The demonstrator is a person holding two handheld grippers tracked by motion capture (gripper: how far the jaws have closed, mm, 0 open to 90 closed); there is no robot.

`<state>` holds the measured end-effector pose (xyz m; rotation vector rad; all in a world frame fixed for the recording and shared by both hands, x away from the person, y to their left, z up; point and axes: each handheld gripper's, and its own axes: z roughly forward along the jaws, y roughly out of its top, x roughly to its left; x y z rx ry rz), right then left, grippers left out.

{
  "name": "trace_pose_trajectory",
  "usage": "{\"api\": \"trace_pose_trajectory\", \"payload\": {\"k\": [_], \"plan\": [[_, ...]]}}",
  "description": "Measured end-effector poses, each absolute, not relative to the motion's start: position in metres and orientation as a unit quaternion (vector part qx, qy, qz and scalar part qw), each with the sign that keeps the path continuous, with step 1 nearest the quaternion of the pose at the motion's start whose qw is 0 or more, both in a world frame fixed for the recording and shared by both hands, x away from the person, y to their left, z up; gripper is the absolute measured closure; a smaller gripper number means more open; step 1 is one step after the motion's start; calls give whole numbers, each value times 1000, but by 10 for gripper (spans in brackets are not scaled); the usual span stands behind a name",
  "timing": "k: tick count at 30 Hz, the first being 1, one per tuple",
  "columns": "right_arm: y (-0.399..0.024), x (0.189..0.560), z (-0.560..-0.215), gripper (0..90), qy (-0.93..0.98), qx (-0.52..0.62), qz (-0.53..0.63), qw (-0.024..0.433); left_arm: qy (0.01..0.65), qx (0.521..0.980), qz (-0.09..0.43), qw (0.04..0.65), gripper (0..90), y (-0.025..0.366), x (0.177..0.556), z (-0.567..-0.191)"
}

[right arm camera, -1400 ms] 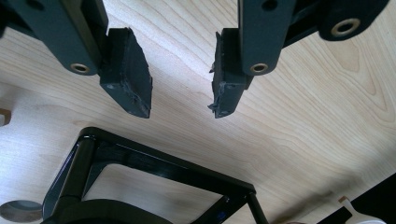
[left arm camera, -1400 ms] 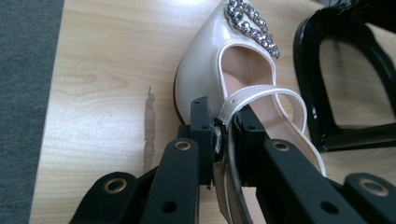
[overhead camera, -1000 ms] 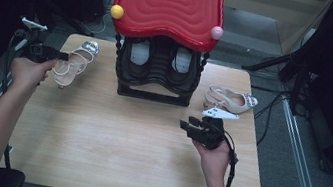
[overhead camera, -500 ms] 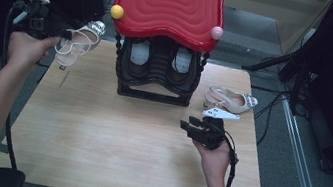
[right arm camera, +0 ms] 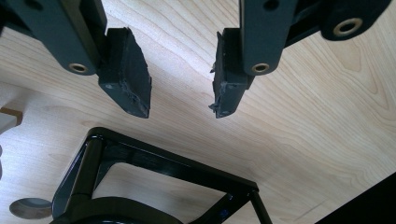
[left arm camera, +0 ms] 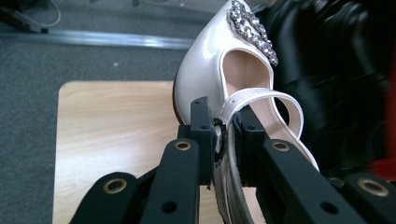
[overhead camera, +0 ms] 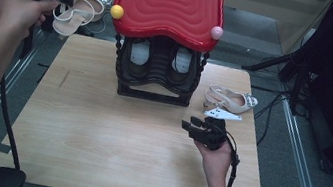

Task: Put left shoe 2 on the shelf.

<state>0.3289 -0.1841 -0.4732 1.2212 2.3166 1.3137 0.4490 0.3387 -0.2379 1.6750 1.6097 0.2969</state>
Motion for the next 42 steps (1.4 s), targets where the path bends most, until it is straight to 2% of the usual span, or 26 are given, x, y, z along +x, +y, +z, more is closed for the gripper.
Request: {"api": "trace_pose_trajectory", "payload": {"k": [14,19,32,42], "plan": [[-184,329,-474,575,787,415,444,106,594,655,142,445,819,313,435,-140],[-183,329,-474,574,787,415,443,106,582,653,145,462,819,294,436,-118],[-188,328,-472,575,783,415,450,107,561,671,140,464,818,222,468,-119],[-190,326,-471,574,782,414,454,109,558,689,148,439,813,194,472,-137]]}}
